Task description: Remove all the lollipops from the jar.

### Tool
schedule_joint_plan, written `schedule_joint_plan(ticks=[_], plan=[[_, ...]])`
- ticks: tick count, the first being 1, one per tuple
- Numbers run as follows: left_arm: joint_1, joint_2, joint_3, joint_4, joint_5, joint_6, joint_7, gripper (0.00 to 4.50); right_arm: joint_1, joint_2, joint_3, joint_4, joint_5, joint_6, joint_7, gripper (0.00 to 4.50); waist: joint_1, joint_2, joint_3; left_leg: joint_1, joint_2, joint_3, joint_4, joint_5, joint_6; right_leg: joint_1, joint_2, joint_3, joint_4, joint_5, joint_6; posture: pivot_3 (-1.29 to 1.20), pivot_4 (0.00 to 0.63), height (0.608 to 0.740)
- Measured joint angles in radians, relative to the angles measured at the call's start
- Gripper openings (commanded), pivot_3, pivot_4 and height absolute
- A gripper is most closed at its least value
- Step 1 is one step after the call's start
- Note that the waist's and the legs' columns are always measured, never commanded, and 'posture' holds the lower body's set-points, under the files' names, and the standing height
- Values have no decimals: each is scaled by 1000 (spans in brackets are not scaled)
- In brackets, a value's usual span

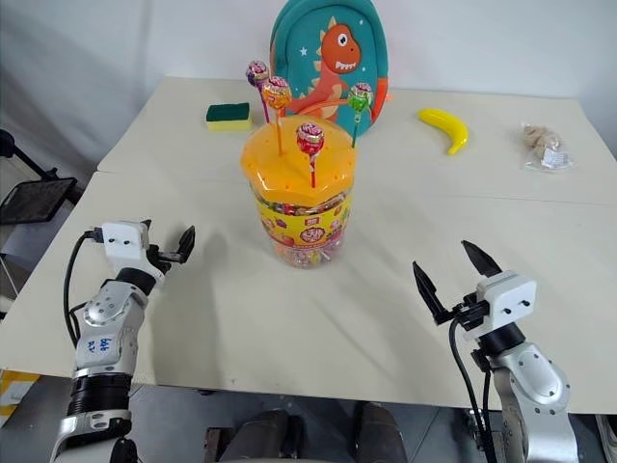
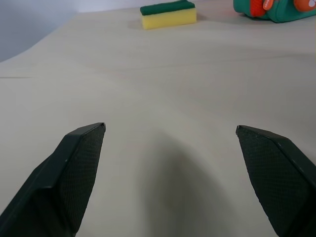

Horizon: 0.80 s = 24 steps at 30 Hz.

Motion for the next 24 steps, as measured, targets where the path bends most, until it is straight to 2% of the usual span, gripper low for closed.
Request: schedule_joint_plan(ticks=[3, 7, 11, 14, 17, 20, 24], plan=[[1, 9, -3, -8, -12, 2, -20, 4500, -4, -3, 0, 17, 17, 6, 18, 4462, -1, 0, 0, 0, 0, 0, 0, 0, 0, 0, 1, -1, 0, 0, 0, 0, 150, 740], [68, 29, 7, -99, -171, 10, -208, 4500, -64, -18, 1, 19, 119, 50, 83, 4462, -8, 0, 0, 0, 2, 0, 0, 0, 0, 0, -2, 0, -1, 0, 0, 0, 150, 740], [116, 195, 101, -178, -411, 135, -453, 4500, -166, -37, -23, 27, 289, 71, 190, 4462, -25, 0, 0, 0, 4, -1, 1, 0, -1, 0, -1, 2, 0, -1, -2, 0, 150, 740], [128, 400, 237, -204, -609, 323, -611, 4500, -266, -175, -91, 53, 451, 139, 338, 4462, -29, 2, 1, 0, 4, -1, 1, -1, -1, 0, -1, 3, -1, -1, -2, 0, 150, 740], [159, 512, 340, -215, -754, 462, -725, 4500, -320, -272, -120, 49, 568, 223, 439, 4462, -21, 3, 1, 0, 4, -4, 1, -2, 0, 2, -2, 2, -2, -1, -2, 0, 150, 740], [203, 551, 367, -163, -776, 497, -832, 4500, -338, -339, -135, 44, 611, 282, 497, 4462, -18, 4, 1, -1, 3, -4, 1, -2, 0, 2, -2, 1, -3, -1, -2, 0, 150, 740], [112, 484, 319, -36, -693, 398, -849, 4500, -318, -327, -154, 49, 558, 233, 526, 4462, -1, 3, 1, -1, 2, -3, 2, -2, 0, 2, 0, 0, -2, -1, -1, 0, 150, 740]])
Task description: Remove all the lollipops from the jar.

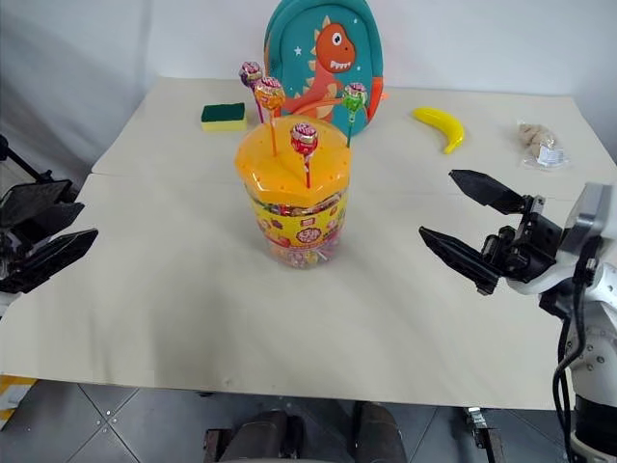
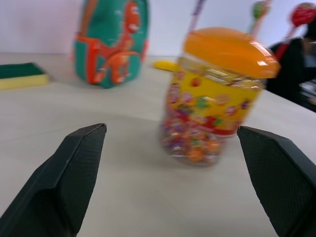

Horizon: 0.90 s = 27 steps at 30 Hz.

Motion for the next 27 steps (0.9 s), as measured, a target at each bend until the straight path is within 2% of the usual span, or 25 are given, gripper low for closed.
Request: schedule_joint_plan(ticks=[3, 9, 14, 19, 22, 27], plan=[[-233, -129, -118, 46, 48, -69, 37, 4500, 19, 28, -12, 11, -32, -16, -5, 4462, 28, -2, 0, -3, -4, -1, 4, 1, 2, 0, -1, -1, 3, 2, 3, 0, 150, 740], [-683, -262, -340, 226, 164, -108, 41, 4500, -15, 69, -75, 6, -18, -19, -93, 4462, 26, -6, -2, -2, -7, 3, 3, 2, 4, -1, 0, -6, 2, 3, 6, 0, 150, 740], [-921, -361, -428, 524, 282, -137, 64, 4500, 28, 117, -93, -27, -6, -14, -137, 4462, 13, -6, -2, -3, -5, 5, 2, 2, 4, -1, 3, -8, 0, 3, 6, 0, 150, 740], [-1049, -407, -452, 689, 340, -179, 2, 4500, 39, 136, -93, -76, -7, -14, -176, 4462, -3, -6, -2, -3, -4, 6, 3, 2, 4, -2, 3, -7, 0, 3, 6, 0, 150, 740], [-1082, -418, -455, 738, 354, -178, -61, 3924, 68, 154, -92, -87, -17, -17, -190, 4500, -1, -6, -2, -3, -4, 6, 3, 2, 4, -2, 3, -7, 0, 3, 6, 0, 150, 740], [-1094, -428, -462, 800, 393, -180, -82, 2439, 88, 177, -92, -119, -33, -32, -219, 4500, 2, -6, -2, -3, -4, 5, 3, 2, 4, -2, 3, -7, 0, 3, 6, 0, 150, 740]])
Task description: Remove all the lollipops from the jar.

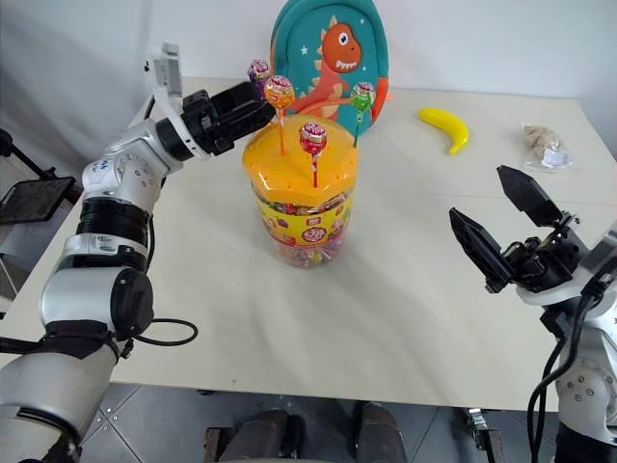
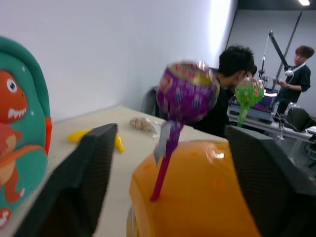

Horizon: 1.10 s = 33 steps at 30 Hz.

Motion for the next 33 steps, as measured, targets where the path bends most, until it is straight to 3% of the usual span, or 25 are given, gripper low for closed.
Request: schedule_joint_plan(ticks=[8, 15, 19, 22, 25, 28, 33], plan=[[-33, -17, 21, 26, 16, -8, -3, 33, 6, 0, 0, -13, -8, -5, -19, 4500, 0, 0, 0, 0, 0, 0, 0, 0, 0, 0, 0, 0, 0, 0, 0, 0, 150, 740], [-42, -8, 159, 12, -92, 94, 8, 13, -17, 6, 36, -6, -10, -5, -18, 4500, -2, 0, 0, 0, 0, -1, 0, 0, 0, 0, -1, 0, 0, 0, 0, 0, 150, 740], [-2, 120, 263, -43, -147, 154, 134, 13, -50, 10, 58, 7, -10, -5, -16, 4500, -18, 0, 0, 1, 1, -1, -1, 0, 0, -1, -1, 1, 2, 0, 0, 0, 150, 740], [210, 303, 174, -201, -24, 223, 208, 13, -75, 8, 88, 12, -16, -4, 3, 4500, -39, 4, -2, 6, 0, 0, -6, 0, 0, -1, 0, 3, 3, -1, -1, 0, 150, 740], [613, 473, 125, -419, 58, 422, 261, 13, -71, -12, 126, 19, -50, -6, 59, 4500, -53, 2, 0, 6, 0, -3, -7, 0, -1, -3, 0, 6, 6, -1, -3, 0, 150, 740], [907, 518, 163, -660, 40, 584, 283, 13, -75, -15, 160, 40, -73, -7, 108, 4500, -41, -1, 0, 1, 0, -12, -1, -2, -1, -2, -3, 11, 6, -2, -3, 0, 150, 740], [1130, 536, 312, -851, 20, 692, 350, 13, -83, -24, 191, 86, -98, -17, 175, 4500, -11, 3, 0, 4, -1, -18, 0, -5, -3, 7, -7, 13, -2, -2, -3, 0, 150, 740]])
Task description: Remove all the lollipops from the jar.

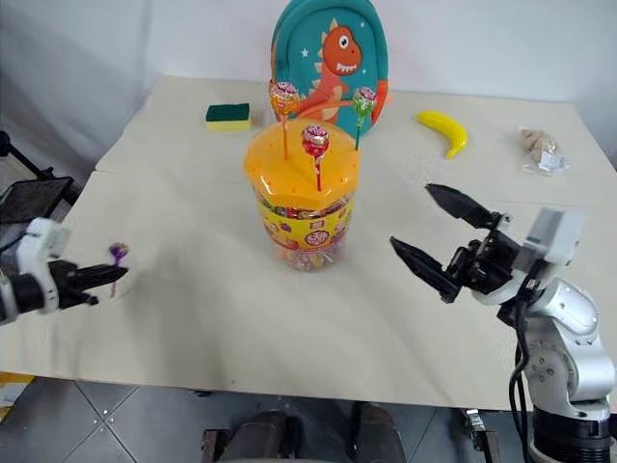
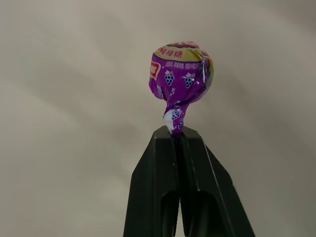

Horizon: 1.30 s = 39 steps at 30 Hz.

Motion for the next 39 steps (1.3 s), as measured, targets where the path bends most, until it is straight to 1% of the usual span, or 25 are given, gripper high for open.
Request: schedule_joint_plan(ticks=[2, 3, 7, 10, 14, 16, 19, 20, 22, 24, 26, 27, 29, 32, 34, 35, 37, 39], plan=[[83, -21, 38, -49, -10, 1, 10, 13, -1, -10, 5, 33, -12, -1, 31, 4500, 1, 0, 0, 0, 1, 0, -1, 0, -1, -1, 1, -1, 0, 0, -1, 0, 150, 740], [99, -22, 42, -63, -11, -1, 11, 243, -1, -14, 5, 42, -14, -2, 40, 4500, 0, 1, 0, 0, 2, 0, -1, -1, -2, -2, 1, -1, 1, -1, -2, 0, 150, 740], [137, -32, 61, -80, -27, -4, 9, 1270, -2, -18, 4, 57, -18, -6, 71, 4500, -8, 6, -2, 0, 2, 1, -2, -1, -2, -3, 2, -1, 3, -1, -2, 0, 150, 740], [137, -36, 61, -84, -40, -7, 4, 2168, -2, -23, 3, 65, -17, -6, 83, 4500, -12, 8, -2, 1, 2, 2, -2, 0, -3, -3, 2, -1, 3, -1, -2, 0, 150, 740], [144, -29, 63, -50, -37, -83, -28, 3328, 1, -42, -14, 64, -8, -4, 93, 4500, -14, 8, -2, 0, 3, 3, -2, 1, -3, -4, 2, 0, 4, -2, -3, 0, 150, 740], [159, 6, 91, 40, -36, -190, -116, 3328, 12, -47, -37, 64, 11, 5, 91, 4500, -15, 7, -2, -1, 3, 3, -2, 1, -4, -7, 2, -1, 5, -2, -4, 0, 150, 740], [155, 69, 180, 152, -61, -379, -321, 3328, 15, -64, -77, 61, 44, 31, 81, 4500, -17, 6, -2, -2, 4, 4, -2, 0, -4, -8, 2, -1, 5, -3, -5, 0, 150, 740], [135, 103, 201, 177, -79, -427, -405, 3328, 14, -74, -94, 61, 60, 42, 75, 4500, -17, 6, -2, -2, 4, 5, -2, 0, -4, -8, 2, -1, 5, -3, -5, 0, 150, 740], [72, 133, 203, 191, -100, -466, -482, 3328, 6, -84, -114, 59, 79, 55, 62, 4500, -10, 7, -2, -2, 3, 4, -2, 0, -4, -7, 1, -1, 4, -3, -5, 0, 150, 740], [-45, 137, 153, 159, -150, -465, -538, 3328, -8, -86, -125, 55, 102, 66, 47, 4500, 2, 7, -1, -2, 2, 4, -1, 0, -3, -6, 0, -1, 4, -2, -4, 0, 150, 740], [-180, 95, 68, 91, -205, -427, -544, 3683, -22, -82, -129, 47, 124, 77, 38, 4500, 10, 7, -1, -2, 2, 3, 0, 1, -2, -6, 0, -1, 5, -2, -3, 0, 150, 740], [-277, 42, 18, 60, -229, -408, -527, 3880, -28, -80, -132, 39, 128, 79, 31, 4500, 13, 7, -1, -2, 1, 2, 0, 1, -2, -5, 0, -1, 7, -1, -3, 0, 150, 740], [-431, -67, -84, 13, -258, -380, -478, 4471, -34, -69, -131, 26, 132, 78, 16, 4500, 15, 5, -2, -3, 0, 3, 0, 2, -1, -6, 3, -2, 8, -1, -2, 0, 150, 740], [-612, -233, -222, -11, -258, -377, -407, 4471, -32, -53, -128, 14, 132, 78, -1, 4500, 12, 3, -2, -3, -2, 7, 0, 2, 0, -7, 6, -6, 9, -1, -1, 0, 150, 740], [-723, -350, -287, 15, -248, -380, -349, 4471, -21, -50, -132, 10, 129, 77, -11, 4500, 10, 2, -1, -3, -2, 10, 0, 2, 1, -7, 7, -7, 8, 0, 0, 0, 150, 740], [-766, -389, -316, 21, -241, -380, -325, 4471, -21, -48, -130, 5, 126, 77, -15, 4500, 7, 1, -1, -3, -2, 12, 0, 3, 2, -8, 7, -7, 7, 0, 1, 0, 150, 740], [-831, -432, -348, 56, -234, -375, -298, 4471, -17, -47, -132, -4, 121, 75, -22, 4500, 1, 1, -1, -2, 0, 14, 0, 3, 2, -8, 8, -5, 6, 0, 1, 0, 150, 740], [-865, -440, -361, 87, -228, -370, -291, 4471, -4, -45, -134, -6, 115, 70, -32, 4500, -5, 1, -1, -1, 2, 15, -1, 3, 1, -8, 10, -5, 6, 0, 1, 0, 150, 740]])
